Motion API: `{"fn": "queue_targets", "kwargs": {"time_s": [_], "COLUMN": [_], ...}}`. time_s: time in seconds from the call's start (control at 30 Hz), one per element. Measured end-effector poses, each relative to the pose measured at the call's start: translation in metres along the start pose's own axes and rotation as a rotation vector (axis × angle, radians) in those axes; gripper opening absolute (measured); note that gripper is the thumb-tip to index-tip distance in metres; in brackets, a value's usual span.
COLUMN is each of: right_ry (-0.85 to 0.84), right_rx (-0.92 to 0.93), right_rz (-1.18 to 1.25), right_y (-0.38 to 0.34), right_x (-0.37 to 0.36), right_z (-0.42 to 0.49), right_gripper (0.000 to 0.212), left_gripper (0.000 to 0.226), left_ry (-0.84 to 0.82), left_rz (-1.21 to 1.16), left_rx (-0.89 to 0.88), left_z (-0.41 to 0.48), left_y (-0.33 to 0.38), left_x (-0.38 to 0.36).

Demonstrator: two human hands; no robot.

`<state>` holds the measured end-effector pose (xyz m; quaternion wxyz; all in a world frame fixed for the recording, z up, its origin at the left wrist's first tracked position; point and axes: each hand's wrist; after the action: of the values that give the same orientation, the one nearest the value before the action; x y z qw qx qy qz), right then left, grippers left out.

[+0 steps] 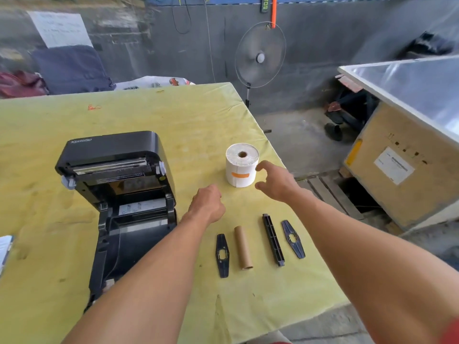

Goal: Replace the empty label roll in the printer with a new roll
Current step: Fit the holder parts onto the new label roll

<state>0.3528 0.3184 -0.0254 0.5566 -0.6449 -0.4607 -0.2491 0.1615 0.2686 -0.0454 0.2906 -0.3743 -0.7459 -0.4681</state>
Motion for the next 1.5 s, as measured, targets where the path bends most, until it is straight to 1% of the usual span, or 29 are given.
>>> {"fn": "queue_targets", "kwargs": {"time_s": [0.07, 0.17, 0.23, 0.33, 0.43, 0.5, 0.53, 0.6, 0.67, 0.73, 0.77, 0.8, 0.83, 0.87, 0.93, 0.97, 1.0, 1.07, 1.13, 1.17, 1.27, 1.3, 1.4, 1.5], "right_ry": [-0.017, -0.067, -0.113, -0.187, -0.252, -0.288, -0.299, -0.299, -0.296, -0.306, -0.317, -0.331, -0.347, -0.362, -0.388, -0.399, -0.408, -0.414, -0.414, -0.419, -0.442, -0.445, -0.461, -0.509], "right_rx": [0.030, 0.065, 0.086, 0.109, 0.166, 0.206, 0.220, 0.233, 0.200, 0.117, 0.071, 0.029, -0.008, -0.039, -0.073, -0.083, -0.090, -0.107, -0.126, -0.130, -0.119, -0.112, -0.085, -0.071], "right_rz": [-0.034, -0.078, -0.139, -0.271, -0.351, -0.322, -0.292, -0.222, -0.123, 0.036, 0.160, 0.309, 0.450, 0.563, 0.724, 0.789, 0.848, 0.960, 1.076, 1.133, 1.257, 1.288, 1.356, 1.385], "right_y": [-0.003, -0.007, -0.011, -0.016, -0.017, -0.013, -0.010, -0.004, -0.002, 0.000, 0.001, 0.002, 0.004, 0.007, 0.015, 0.018, 0.021, 0.026, 0.028, 0.029, 0.026, 0.024, 0.017, 0.008], "right_x": [0.008, 0.015, 0.017, 0.016, 0.016, 0.017, 0.018, 0.018, 0.020, 0.025, 0.029, 0.034, 0.038, 0.041, 0.045, 0.045, 0.045, 0.041, 0.036, 0.033, 0.023, 0.020, 0.008, -0.007], "right_z": [0.017, 0.048, 0.066, 0.091, 0.111, 0.119, 0.122, 0.128, 0.134, 0.139, 0.140, 0.138, 0.134, 0.129, 0.115, 0.108, 0.099, 0.083, 0.067, 0.059, 0.033, 0.024, -0.003, -0.034], "right_gripper": [0.048, 0.050, 0.056, 0.065, 0.060, 0.056, 0.056, 0.061, 0.069, 0.081, 0.084, 0.083, 0.078, 0.069, 0.051, 0.046, 0.046, 0.051, 0.054, 0.052, 0.033, 0.030, 0.032, 0.037], "left_gripper": [0.037, 0.032, 0.025, 0.026, 0.028, 0.025, 0.027, 0.034, 0.035, 0.029, 0.022, 0.014, 0.007, 0.005, 0.010, 0.015, 0.019, 0.027, 0.031, 0.032, 0.036, 0.038, 0.037, 0.039], "left_ry": [-0.004, -0.002, 0.017, 0.014, 0.010, 0.016, 0.020, 0.028, 0.047, 0.071, 0.078, 0.081, 0.086, 0.097, 0.145, 0.176, 0.193, 0.171, 0.125, 0.120, 0.140, 0.131, 0.103, 0.175], "left_rz": [-0.096, -0.323, -0.493, -0.741, -0.929, -1.025, -1.055, -1.113, -1.177, -1.226, -1.262, -1.305, -1.338, -1.356, -1.397, -1.426, -1.452, -1.463, -1.416, -1.393, -1.293, -1.252, -1.216, -1.239], "left_rx": [0.055, 0.172, 0.250, 0.335, 0.387, 0.426, 0.435, 0.425, 0.405, 0.389, 0.371, 0.340, 0.300, 0.259, 0.203, 0.184, 0.168, 0.144, 0.127, 0.116, 0.092, 0.092, 0.069, 0.031], "left_z": [0.010, 0.031, 0.045, 0.065, 0.082, 0.088, 0.090, 0.093, 0.095, 0.096, 0.094, 0.090, 0.086, 0.082, 0.072, 0.067, 0.063, 0.054, 0.043, 0.037, 0.017, 0.009, -0.013, -0.033], "left_y": [0.006, 0.019, 0.026, 0.033, 0.039, 0.043, 0.046, 0.049, 0.053, 0.055, 0.057, 0.059, 0.060, 0.061, 0.060, 0.058, 0.057, 0.056, 0.054, 0.054, 0.050, 0.048, 0.041, 0.033], "left_x": [-0.008, -0.019, -0.025, -0.035, -0.046, -0.052, -0.053, -0.054, -0.054, -0.053, -0.050, -0.046, -0.042, -0.038, -0.030, -0.025, -0.020, -0.012, -0.008, -0.007, -0.005, -0.005, -0.005, -0.007]}}
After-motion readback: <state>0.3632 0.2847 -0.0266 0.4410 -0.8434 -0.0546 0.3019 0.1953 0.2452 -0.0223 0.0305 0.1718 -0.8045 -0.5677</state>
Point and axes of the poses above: each hand's wrist, its own z-axis towards the middle knuckle, its own x-axis out of the back of the hand, y = z × x, and after that the axes turned 7 degrees about -y, right-handed
